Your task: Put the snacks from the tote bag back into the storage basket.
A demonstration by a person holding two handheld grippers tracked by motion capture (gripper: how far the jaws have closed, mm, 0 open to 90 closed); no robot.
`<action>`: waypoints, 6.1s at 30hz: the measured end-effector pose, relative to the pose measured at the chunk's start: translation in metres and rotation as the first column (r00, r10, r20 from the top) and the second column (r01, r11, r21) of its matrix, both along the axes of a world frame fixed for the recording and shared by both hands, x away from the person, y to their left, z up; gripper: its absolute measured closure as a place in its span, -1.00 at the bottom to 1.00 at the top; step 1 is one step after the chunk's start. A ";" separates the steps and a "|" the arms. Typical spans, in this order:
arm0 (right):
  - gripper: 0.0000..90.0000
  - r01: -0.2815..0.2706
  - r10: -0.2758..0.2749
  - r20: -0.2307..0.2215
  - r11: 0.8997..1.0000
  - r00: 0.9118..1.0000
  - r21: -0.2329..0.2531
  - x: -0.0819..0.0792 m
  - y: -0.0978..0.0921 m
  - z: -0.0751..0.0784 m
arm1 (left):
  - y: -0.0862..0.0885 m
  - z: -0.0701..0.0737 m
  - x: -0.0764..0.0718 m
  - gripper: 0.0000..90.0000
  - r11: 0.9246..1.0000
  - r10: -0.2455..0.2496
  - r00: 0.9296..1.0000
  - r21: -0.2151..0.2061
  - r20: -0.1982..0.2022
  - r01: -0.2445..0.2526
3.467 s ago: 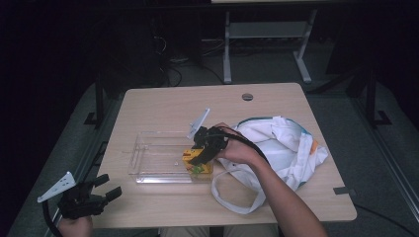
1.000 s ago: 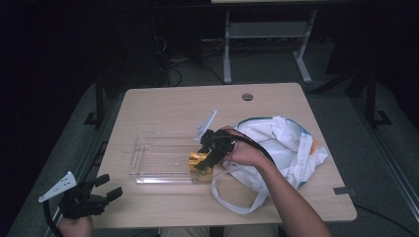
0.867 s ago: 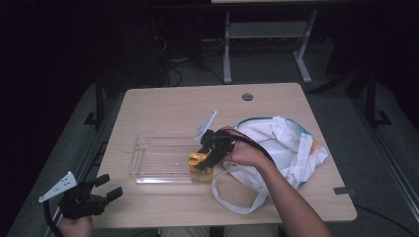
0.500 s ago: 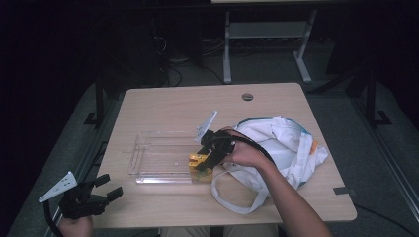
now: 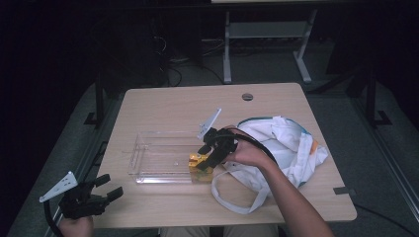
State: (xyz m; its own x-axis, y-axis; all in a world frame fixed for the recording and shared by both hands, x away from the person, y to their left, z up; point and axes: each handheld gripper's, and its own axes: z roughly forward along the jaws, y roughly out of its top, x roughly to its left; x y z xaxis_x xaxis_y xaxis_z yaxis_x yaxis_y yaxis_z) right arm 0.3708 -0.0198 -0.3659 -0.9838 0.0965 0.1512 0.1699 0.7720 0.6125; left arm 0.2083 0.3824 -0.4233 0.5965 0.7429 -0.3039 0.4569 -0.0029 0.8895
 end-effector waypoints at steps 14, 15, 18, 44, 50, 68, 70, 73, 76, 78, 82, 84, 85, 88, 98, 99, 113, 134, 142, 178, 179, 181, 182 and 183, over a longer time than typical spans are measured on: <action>-0.20 0.013 -0.013 -0.002 1.000 1.000 0.011 0.001 -0.006 0.004 | 0.000 0.000 0.000 -0.72 1.000 0.001 1.000 0.001 0.001 -0.001; -0.21 0.018 -0.018 -0.008 1.000 1.000 0.011 0.001 -0.006 0.005 | 0.001 0.000 0.000 -0.72 1.000 0.001 1.000 0.001 0.002 -0.001; -0.21 0.025 -0.025 0.003 1.000 1.000 0.019 0.001 -0.010 0.009 | 0.000 0.000 0.000 -0.72 1.000 0.000 1.000 0.001 0.000 0.000; -0.20 0.081 -0.081 0.007 0.996 0.997 0.043 0.003 -0.035 0.026 | -0.001 0.000 0.001 -0.72 1.000 -0.002 1.000 0.002 -0.003 0.002; -0.20 0.095 -0.096 0.011 0.994 0.995 0.052 0.004 -0.042 0.029 | -0.001 0.000 0.001 -0.72 1.000 -0.002 1.000 0.002 -0.001 0.002; -0.21 0.138 -0.139 0.028 0.989 0.990 0.052 0.003 -0.061 0.033 | 0.000 -0.001 0.001 -0.72 1.000 0.004 1.000 0.003 -0.004 -0.004; -0.21 0.142 -0.144 0.030 0.988 0.989 0.052 0.003 -0.065 0.034 | 0.000 -0.001 0.001 -0.72 1.000 0.005 1.000 0.000 -0.004 -0.005; -0.21 0.157 -0.159 0.024 0.986 0.987 0.056 0.002 -0.071 0.034 | -0.001 -0.001 0.001 -0.72 1.000 0.003 1.000 0.005 -0.005 -0.003; -0.21 0.169 -0.171 0.030 0.984 0.985 0.063 0.002 -0.077 0.032 | -0.001 -0.001 0.001 -0.72 1.000 0.004 1.000 0.001 -0.006 -0.004; -0.21 0.177 -0.179 0.027 0.982 0.983 0.067 0.001 -0.081 0.032 | -0.001 -0.001 0.001 -0.72 1.000 0.003 1.000 0.003 -0.006 -0.003; -0.21 0.188 -0.190 0.027 0.980 0.981 0.067 0.001 -0.088 0.031 | -0.001 -0.001 0.001 -0.72 1.000 0.001 1.000 0.005 -0.006 -0.001; -0.21 0.196 -0.198 0.028 0.978 0.980 0.068 0.000 -0.092 0.031 | -0.001 -0.001 0.001 -0.72 1.000 0.001 1.000 0.004 -0.005 -0.001; -0.21 0.204 -0.206 0.019 0.976 0.978 0.069 0.000 -0.094 0.031 | -0.001 -0.001 0.001 -0.72 1.000 0.002 1.000 0.004 -0.005 -0.002; -0.21 0.214 -0.216 0.021 0.974 0.976 0.067 0.000 -0.099 0.029 | -0.001 -0.001 0.001 -0.72 1.000 0.002 1.000 0.006 -0.007 -0.002; -0.21 0.244 -0.245 0.013 0.967 0.969 0.079 -0.005 -0.117 0.021 | -0.002 -0.001 0.001 -0.72 1.000 0.002 1.000 0.011 -0.006 -0.002; -0.21 0.251 -0.253 0.008 0.965 0.968 0.079 -0.005 -0.118 0.021 | -0.002 -0.001 0.001 -0.72 1.000 0.003 1.000 0.010 -0.006 -0.003; -0.20 0.303 -0.306 0.007 0.947 0.952 0.102 -0.013 -0.143 0.018 | -0.002 -0.001 0.000 -0.72 1.000 0.001 1.000 0.014 -0.005 -0.001; -0.20 0.367 -0.368 -0.013 0.922 0.930 0.120 -0.029 -0.179 0.006 | -0.003 -0.001 0.001 -0.72 1.000 0.001 1.000 0.016 -0.008 -0.001; -0.20 0.389 -0.389 -0.022 0.913 0.921 0.126 -0.036 -0.192 -0.002 | -0.004 -0.001 0.001 -0.72 1.000 -0.001 1.000 0.020 -0.006 0.001; -0.20 0.468 -0.469 -0.028 0.871 0.883 0.150 -0.075 -0.239 -0.029 | -0.008 -0.003 0.001 -0.72 0.999 -0.026 1.000 0.031 -0.013 0.027; -0.20 0.468 -0.470 -0.024 0.870 0.882 0.154 -0.076 -0.239 -0.030 | -0.008 -0.003 0.001 -0.72 0.999 -0.027 1.000 0.031 -0.013 0.028; -0.20 0.472 -0.474 -0.031 0.868 0.880 0.153 -0.079 -0.241 -0.032 | -0.009 -0.003 0.001 -0.72 0.999 -0.028 1.000 0.034 -0.010 0.028; -0.20 0.476 -0.477 -0.031 0.866 0.878 0.154 -0.080 -0.242 -0.032 | -0.009 -0.003 0.001 -0.72 0.999 -0.028 1.000 0.040 -0.008 0.029; -0.20 0.480 -0.480 -0.037 0.864 0.876 0.151 -0.082 -0.243 -0.033 | -0.010 -0.003 0.001 -0.72 0.999 -0.029 1.000 0.044 -0.008 0.029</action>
